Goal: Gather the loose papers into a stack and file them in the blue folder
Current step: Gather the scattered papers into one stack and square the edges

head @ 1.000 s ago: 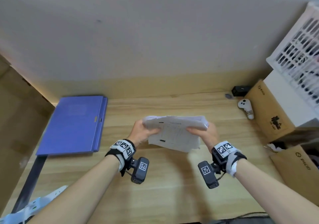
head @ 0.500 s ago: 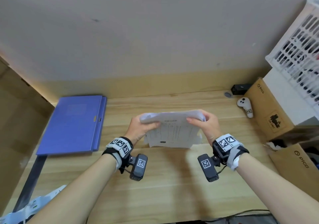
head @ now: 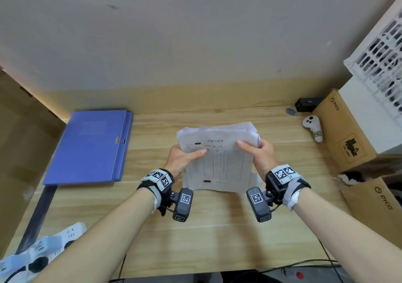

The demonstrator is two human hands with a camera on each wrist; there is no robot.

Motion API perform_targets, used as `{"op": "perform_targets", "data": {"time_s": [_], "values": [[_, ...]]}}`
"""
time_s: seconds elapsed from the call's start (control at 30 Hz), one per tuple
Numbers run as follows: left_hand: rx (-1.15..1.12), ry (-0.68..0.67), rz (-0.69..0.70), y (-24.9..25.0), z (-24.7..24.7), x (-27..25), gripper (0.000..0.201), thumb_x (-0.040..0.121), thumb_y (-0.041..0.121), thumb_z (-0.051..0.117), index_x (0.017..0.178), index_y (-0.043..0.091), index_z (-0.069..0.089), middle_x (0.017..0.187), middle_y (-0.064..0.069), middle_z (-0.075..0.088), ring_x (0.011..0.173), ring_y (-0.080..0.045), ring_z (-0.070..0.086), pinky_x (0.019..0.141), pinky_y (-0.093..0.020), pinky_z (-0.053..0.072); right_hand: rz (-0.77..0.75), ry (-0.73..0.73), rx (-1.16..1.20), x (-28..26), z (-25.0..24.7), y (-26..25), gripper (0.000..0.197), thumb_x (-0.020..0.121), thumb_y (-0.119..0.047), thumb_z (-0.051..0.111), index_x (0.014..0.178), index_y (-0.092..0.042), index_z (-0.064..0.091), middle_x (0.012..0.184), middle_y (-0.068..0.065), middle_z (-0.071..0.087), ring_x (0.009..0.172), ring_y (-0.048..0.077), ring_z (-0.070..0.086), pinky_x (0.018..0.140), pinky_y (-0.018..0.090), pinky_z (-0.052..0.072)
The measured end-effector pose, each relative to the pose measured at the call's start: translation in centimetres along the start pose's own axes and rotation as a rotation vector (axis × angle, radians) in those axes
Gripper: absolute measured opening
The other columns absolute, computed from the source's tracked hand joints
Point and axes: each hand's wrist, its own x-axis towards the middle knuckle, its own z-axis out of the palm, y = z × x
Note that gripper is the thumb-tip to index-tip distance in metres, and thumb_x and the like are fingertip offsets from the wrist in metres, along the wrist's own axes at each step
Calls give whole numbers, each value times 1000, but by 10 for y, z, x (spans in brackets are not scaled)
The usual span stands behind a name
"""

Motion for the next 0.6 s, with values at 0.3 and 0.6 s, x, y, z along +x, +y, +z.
{"op": "perform_targets", "data": {"time_s": [0.3,0.6], "values": [[54,-8,-175,-38,16,5,39,75,12,85,112,7,72,111,-6,76,102,-18,73,83,-29,59,108,-7,-110,13,-10,31,29,71,-18,87,95,-6,75,99,9,78,100,25,72,87,35,57],[124,-13,-328,-51,24,26,40,81,22,81,117,8,70,114,-6,75,100,-19,73,88,-35,59,182,36,-200,44,-25,43,19,77,-17,83,86,-17,66,87,-2,71,81,10,66,60,15,50]]}}
